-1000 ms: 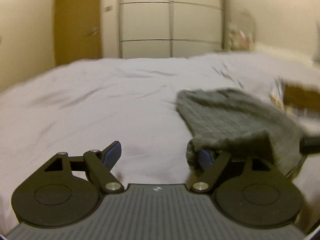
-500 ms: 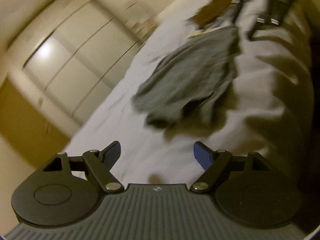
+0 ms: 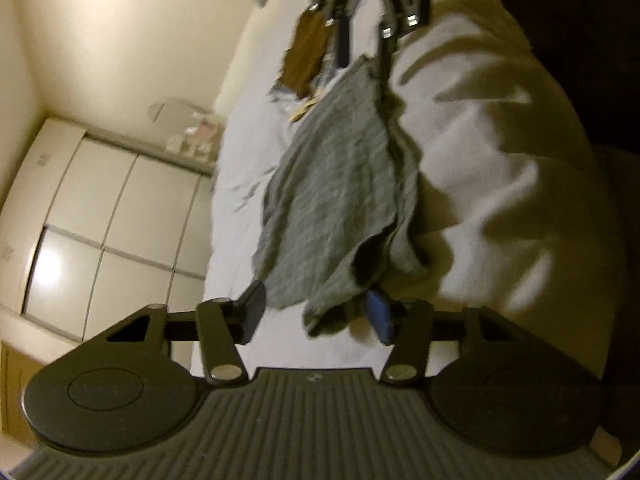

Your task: Fold clothes

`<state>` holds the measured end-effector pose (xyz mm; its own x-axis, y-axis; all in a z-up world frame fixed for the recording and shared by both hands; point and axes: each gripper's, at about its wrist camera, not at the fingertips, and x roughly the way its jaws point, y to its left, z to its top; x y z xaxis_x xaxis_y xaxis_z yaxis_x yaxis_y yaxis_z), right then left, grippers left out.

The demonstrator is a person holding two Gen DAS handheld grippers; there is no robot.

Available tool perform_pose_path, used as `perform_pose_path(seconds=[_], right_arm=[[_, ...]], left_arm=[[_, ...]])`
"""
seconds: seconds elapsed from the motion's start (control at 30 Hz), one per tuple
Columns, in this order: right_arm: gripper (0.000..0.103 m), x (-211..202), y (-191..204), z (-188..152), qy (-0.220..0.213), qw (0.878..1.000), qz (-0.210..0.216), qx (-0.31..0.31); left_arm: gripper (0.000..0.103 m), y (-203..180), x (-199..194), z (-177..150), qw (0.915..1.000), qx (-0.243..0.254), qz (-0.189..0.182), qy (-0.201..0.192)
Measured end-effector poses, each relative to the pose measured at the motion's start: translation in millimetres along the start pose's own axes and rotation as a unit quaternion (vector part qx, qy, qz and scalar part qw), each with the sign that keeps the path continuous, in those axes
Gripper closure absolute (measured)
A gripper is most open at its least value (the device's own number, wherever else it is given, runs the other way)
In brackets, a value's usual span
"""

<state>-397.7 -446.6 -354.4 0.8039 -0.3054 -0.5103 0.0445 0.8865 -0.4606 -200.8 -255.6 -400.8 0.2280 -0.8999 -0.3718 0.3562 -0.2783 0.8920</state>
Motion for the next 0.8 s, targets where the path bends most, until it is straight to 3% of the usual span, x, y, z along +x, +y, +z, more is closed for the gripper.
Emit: perform_pose_path(seconds=[0.07,0.1,0.13,0.23,0.3,0.5,0.6,0.73,0.8], right_arm=[[0.055,1.6,-1.0,-1.6,0.005,1.000,-0.002,-0.001],[0.055,-0.2,-1.3,-1.0,0.004,1.000,-0.003,-0.001],[0.054,-2.2,-1.6,-0.3,0.002,1.000,-0.003,-0.002],[0.044,-8.2,-1.4,3.7,-0.010,1.000,-0.004,0.000],[0.043,-8.0,4.7,10.6,-0.027,1.000,0.005,0.002],[0.047,17.9,25.0,34.2,-0.053,0.998,0.028,-0.001],[0.061,29.2,31.6,36.7,-0.043,0.998,0.022,-0.028],[0.065,28.2,28.1,25.8,-0.021,0.997,-0.006,-0.075],[0.064,18.7,14.9,19.3,-0.014,0.998,-0.012,-0.052]], left_arm=[[0.098,2.8,9.0,2.8,0.9999,-0.011,-0.013,0.000],[0.099,6.9,11.6,4.4,0.9993,-0.032,-0.018,0.000],[0.100,18.8,10.5,5.6,0.9955,-0.092,-0.021,-0.006],[0.100,53.1,6.6,1.9,0.9687,-0.246,-0.021,-0.022],[0.101,62.3,4.4,0.1,0.9563,-0.290,-0.021,-0.025],[0.101,65.8,0.7,-2.3,0.9382,-0.343,-0.035,-0.028],[0.101,67.7,-2.0,-5.2,0.9316,-0.361,-0.036,-0.025],[0.101,62.5,-9.5,-7.7,0.9312,-0.362,-0.039,-0.021],[0.101,56.8,-10.1,-6.1,0.9345,-0.353,-0.041,-0.018]])
